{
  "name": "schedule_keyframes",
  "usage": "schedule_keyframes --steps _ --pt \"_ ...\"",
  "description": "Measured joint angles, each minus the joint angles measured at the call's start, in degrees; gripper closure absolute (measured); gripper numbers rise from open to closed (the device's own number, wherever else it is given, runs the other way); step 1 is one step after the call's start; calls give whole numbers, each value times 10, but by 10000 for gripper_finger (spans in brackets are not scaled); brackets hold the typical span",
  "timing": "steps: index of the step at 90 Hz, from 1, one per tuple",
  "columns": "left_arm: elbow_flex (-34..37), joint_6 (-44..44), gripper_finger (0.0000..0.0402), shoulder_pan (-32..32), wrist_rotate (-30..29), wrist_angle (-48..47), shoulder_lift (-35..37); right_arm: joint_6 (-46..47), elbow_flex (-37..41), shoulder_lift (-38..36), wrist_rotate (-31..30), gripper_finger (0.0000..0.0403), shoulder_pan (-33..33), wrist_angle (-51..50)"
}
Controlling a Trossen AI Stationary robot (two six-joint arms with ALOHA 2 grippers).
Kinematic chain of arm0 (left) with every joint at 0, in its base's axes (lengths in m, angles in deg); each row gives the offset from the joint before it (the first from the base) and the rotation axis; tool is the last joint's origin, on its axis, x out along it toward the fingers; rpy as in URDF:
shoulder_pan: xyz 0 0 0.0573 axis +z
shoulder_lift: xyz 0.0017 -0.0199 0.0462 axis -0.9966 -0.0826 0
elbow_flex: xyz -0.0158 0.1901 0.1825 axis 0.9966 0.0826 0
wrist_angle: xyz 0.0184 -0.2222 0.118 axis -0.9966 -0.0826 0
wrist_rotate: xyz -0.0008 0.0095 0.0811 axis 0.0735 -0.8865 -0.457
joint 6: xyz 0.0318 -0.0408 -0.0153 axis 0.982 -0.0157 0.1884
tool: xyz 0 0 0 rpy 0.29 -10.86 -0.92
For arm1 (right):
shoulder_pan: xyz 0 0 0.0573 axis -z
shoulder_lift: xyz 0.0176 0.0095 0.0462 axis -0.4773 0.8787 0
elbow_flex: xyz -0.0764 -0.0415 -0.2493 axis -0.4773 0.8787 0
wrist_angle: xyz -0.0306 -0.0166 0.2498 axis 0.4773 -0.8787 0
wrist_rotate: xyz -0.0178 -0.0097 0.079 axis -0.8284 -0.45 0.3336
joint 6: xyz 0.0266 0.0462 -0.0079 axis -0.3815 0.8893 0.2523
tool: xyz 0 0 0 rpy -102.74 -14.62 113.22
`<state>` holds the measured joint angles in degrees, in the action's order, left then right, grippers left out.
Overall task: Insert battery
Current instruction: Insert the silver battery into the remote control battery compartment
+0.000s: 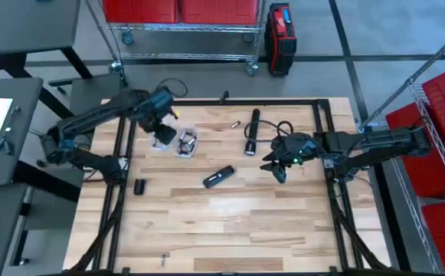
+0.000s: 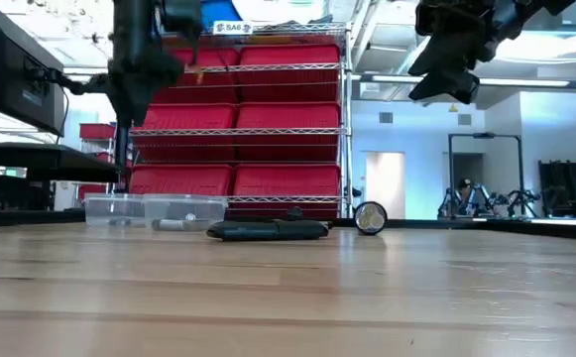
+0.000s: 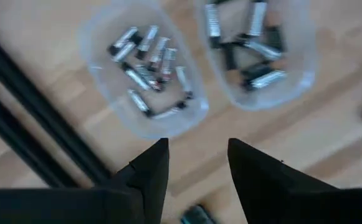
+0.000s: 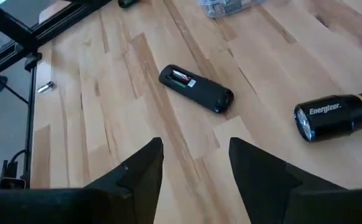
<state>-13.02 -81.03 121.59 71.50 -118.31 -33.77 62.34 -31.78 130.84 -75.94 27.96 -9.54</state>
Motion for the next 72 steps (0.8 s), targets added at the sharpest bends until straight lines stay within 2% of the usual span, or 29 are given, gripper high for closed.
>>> schedule_keyframes --steps 17,33,58,72 --pt "27 66 258 76 18 25 -78 38 0 0 -4 228 9 -6" --pt "83 55 258 122 55 102 -100 69 0 0 -4 228 15 -25" --pt "122 -2 260 133 60 180 -99 77 0 0 -17 228 19 -25" --pt "150 -23 290 132 57 190 -99 77 0 0 -18 228 22 -26"
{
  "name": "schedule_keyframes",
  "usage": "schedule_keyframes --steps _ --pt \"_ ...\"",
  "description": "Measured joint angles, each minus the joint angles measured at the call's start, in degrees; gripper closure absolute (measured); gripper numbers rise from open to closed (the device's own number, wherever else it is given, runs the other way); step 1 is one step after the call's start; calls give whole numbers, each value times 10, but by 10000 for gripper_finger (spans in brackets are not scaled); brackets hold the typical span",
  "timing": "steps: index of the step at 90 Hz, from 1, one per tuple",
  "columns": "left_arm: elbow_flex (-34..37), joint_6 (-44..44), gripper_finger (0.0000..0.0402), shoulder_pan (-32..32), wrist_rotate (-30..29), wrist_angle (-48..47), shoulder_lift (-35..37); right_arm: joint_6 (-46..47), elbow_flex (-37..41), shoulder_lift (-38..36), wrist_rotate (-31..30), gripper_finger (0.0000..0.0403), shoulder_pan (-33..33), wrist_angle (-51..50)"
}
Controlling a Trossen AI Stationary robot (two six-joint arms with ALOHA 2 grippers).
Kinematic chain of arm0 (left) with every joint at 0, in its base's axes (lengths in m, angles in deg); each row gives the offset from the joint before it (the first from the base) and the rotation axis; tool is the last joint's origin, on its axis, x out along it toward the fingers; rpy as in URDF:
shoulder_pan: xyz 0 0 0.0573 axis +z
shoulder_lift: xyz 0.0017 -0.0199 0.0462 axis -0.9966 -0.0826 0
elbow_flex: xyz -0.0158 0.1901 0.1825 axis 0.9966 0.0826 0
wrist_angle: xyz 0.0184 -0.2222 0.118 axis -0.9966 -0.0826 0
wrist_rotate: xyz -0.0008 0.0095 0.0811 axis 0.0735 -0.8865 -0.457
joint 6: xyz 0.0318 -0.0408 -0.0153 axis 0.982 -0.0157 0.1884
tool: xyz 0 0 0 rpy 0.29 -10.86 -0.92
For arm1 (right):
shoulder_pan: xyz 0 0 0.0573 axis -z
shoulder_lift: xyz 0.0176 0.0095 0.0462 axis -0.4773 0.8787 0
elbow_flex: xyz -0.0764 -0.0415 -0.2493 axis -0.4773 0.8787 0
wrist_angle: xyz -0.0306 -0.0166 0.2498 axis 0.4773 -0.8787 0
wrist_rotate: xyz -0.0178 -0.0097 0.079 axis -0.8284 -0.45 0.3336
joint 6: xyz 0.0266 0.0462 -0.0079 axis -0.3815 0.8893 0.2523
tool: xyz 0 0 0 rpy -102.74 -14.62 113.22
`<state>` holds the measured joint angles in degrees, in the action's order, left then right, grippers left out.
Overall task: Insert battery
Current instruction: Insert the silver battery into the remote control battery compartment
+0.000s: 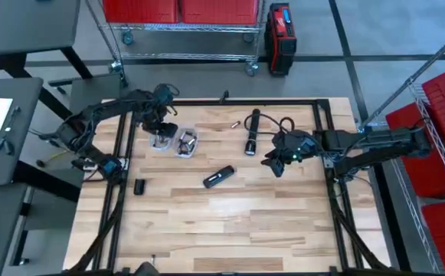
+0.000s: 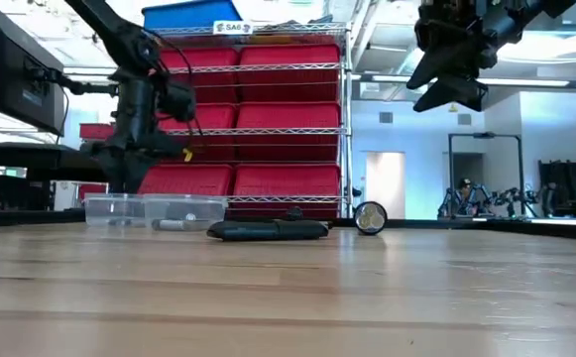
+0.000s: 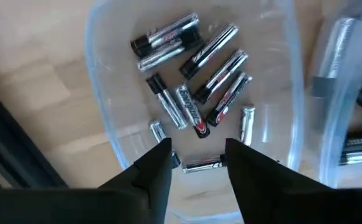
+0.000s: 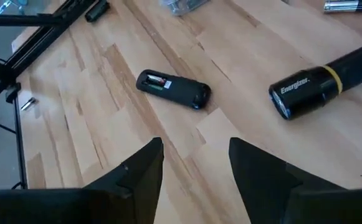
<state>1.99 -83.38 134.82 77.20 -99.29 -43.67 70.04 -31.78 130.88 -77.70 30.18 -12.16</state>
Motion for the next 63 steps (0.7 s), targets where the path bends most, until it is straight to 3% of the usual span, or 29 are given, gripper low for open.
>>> schedule_keyframes --steps 19,63 --pt "9 -19 336 0 -27 27 0 0 0 0 0 228 0 -2" --pt "9 -37 340 12 -52 56 -20 15 0 0 0 228 -5 -8"
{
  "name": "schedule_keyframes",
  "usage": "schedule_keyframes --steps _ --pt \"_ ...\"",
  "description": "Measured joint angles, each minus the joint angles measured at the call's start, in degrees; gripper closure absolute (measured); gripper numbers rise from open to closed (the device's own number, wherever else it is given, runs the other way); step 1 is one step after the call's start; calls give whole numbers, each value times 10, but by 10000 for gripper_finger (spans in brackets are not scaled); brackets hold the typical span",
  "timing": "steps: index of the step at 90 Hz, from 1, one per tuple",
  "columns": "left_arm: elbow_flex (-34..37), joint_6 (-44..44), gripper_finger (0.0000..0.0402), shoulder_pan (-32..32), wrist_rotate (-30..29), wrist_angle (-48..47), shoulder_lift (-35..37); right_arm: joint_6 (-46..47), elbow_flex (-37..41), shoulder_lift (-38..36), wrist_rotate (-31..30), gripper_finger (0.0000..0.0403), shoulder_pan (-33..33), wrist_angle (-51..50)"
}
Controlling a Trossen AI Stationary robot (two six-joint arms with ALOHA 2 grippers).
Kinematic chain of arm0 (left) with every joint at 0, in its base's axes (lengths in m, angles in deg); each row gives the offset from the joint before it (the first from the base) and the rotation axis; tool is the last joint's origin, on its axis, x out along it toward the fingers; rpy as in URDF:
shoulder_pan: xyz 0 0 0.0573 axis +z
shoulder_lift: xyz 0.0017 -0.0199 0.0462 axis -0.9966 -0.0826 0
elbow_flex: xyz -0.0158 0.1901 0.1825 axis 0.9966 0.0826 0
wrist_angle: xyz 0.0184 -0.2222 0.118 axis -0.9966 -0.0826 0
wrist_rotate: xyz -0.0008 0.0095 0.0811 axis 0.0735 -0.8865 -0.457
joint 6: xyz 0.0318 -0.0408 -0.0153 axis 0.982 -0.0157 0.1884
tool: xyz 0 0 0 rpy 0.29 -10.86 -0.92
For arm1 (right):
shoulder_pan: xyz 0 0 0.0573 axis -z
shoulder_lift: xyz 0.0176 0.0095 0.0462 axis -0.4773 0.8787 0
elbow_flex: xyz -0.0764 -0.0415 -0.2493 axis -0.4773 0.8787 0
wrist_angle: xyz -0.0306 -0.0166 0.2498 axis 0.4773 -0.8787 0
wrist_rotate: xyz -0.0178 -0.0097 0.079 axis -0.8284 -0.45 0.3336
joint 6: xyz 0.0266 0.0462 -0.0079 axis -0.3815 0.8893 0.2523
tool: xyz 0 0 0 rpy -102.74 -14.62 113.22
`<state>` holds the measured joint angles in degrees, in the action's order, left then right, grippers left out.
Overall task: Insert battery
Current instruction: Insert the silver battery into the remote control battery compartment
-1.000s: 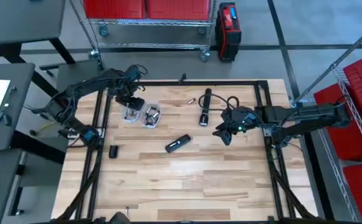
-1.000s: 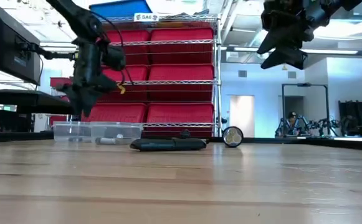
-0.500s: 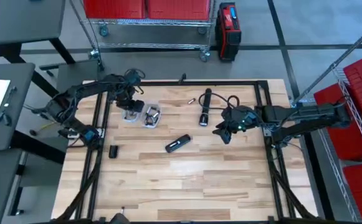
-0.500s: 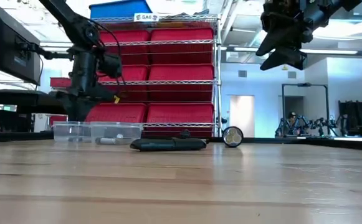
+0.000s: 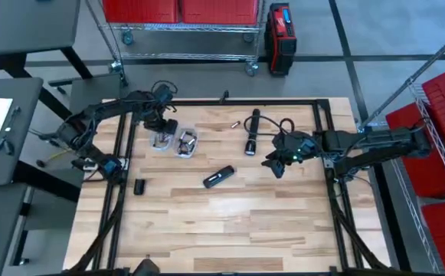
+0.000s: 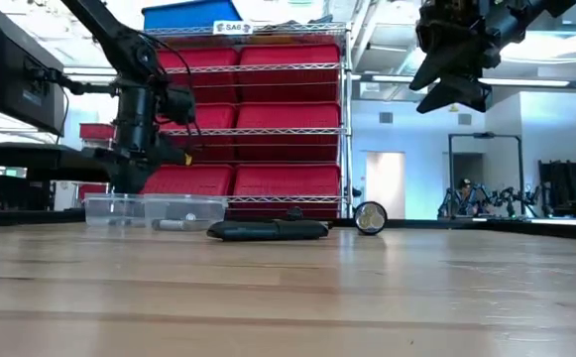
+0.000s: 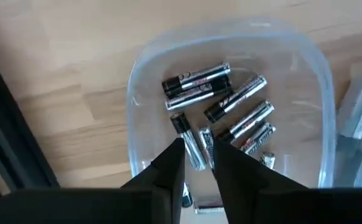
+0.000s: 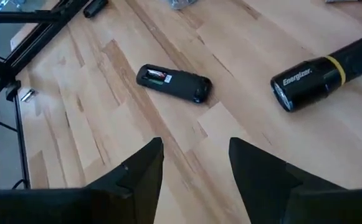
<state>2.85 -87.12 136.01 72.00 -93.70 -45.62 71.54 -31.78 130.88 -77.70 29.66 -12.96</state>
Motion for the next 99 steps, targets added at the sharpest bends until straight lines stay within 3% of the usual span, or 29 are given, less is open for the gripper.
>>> schedule_keyframes --steps 31,75,99 --pt "0 8 340 3 -35 19 -36 20 0 0 3 228 -5 -18" --pt "0 -10 340 11 -20 24 -37 31 0 0 3 228 -6 -23" --pt "-2 -13 340 8 -21 9 -83 34 0 0 3 228 -6 -28"
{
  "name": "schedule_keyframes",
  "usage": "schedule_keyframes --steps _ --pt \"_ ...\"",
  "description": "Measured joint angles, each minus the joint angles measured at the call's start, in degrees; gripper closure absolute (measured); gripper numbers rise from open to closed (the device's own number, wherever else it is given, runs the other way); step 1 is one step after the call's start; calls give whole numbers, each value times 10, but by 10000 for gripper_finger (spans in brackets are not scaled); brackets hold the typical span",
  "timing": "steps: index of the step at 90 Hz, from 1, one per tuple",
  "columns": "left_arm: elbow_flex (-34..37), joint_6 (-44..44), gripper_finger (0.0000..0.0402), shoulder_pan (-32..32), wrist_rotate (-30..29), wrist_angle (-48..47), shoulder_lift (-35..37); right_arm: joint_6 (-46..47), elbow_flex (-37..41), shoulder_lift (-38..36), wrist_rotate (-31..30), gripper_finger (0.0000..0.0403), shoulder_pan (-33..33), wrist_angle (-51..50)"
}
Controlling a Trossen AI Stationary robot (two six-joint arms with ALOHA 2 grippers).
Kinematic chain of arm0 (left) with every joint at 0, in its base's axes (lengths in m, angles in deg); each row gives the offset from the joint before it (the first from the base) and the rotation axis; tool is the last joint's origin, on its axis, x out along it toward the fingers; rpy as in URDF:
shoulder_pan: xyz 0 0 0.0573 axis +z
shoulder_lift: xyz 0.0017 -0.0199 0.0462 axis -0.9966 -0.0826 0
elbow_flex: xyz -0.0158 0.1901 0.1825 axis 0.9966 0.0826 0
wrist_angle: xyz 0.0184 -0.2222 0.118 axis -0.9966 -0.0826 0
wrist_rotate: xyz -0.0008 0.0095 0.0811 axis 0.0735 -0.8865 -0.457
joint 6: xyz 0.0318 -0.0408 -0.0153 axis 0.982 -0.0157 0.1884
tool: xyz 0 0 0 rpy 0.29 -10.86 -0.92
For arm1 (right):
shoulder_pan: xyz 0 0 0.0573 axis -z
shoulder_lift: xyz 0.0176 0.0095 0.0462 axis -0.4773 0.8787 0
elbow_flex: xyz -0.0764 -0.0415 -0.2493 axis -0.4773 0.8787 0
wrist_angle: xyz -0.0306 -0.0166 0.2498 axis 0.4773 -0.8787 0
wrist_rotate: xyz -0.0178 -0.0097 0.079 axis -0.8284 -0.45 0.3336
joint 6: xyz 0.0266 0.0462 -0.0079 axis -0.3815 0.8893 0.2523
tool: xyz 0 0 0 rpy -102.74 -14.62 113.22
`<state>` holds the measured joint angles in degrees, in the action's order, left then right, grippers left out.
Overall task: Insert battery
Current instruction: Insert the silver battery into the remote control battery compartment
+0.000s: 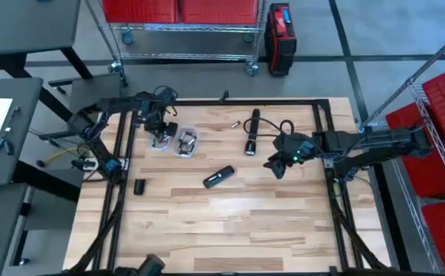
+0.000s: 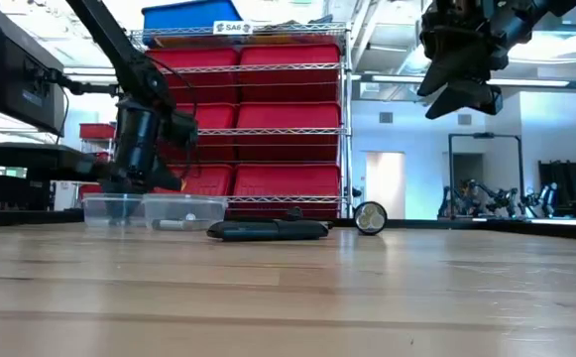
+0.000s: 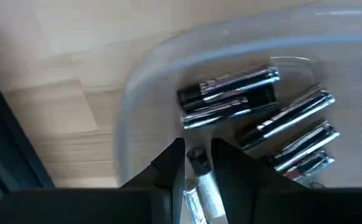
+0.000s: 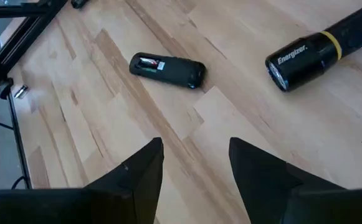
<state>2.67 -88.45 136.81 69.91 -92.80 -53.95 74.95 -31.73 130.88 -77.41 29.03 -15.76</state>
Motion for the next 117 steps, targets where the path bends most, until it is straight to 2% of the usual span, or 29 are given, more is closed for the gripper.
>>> schedule_keyframes --steps 43,77,104,117 --pt "1 13 339 -1 2 6 2 11 0 0 0 228 -1 -4" --pt "2 -16 304 -7 18 -26 5 11 0 0 0 228 -1 -4" --pt "2 -13 305 -8 18 -22 3 10 0 0 1 228 -1 -4" --pt "8 4 335 -10 20 -12 2 10 0 0 1 228 -1 -5"
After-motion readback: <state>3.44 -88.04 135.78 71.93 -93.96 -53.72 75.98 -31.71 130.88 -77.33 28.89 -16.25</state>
